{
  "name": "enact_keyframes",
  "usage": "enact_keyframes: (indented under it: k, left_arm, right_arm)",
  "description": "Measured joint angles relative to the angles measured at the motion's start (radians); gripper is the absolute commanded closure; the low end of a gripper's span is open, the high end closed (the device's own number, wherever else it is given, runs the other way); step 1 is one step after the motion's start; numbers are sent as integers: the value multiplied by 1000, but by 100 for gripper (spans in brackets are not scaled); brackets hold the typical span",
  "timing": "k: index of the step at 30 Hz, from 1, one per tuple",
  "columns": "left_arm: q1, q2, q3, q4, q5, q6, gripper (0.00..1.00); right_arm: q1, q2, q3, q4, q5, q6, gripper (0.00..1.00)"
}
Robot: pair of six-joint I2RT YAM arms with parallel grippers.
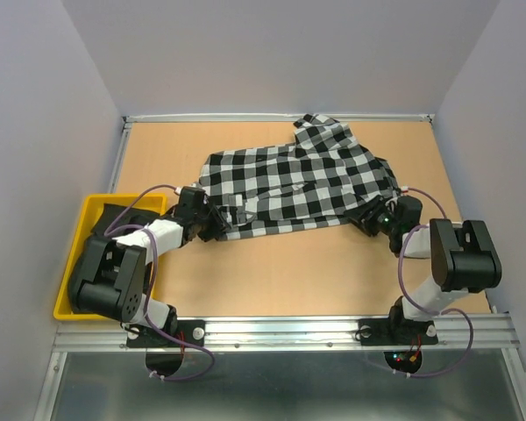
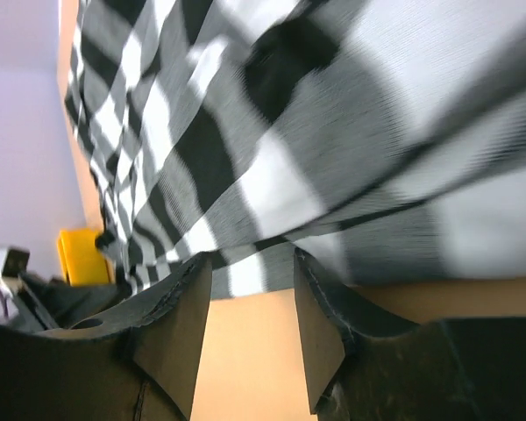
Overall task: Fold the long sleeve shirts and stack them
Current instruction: Fold the shirt
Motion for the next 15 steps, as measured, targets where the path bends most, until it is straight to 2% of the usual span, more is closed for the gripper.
enact_keyframes:
  k: [4, 8, 15]
  left_arm:
    - [8, -5, 0, -17, 4, 7, 52]
    - [10, -19, 0, -45, 3, 19, 50]
    - [15, -103, 19, -183, -34, 83, 30]
  right_arm:
    - [-142, -36, 0, -63, 11, -21, 52]
    - [-225, -80, 20, -170, 45, -43, 52]
    - [-244, -175, 131, -422, 198, -118, 50]
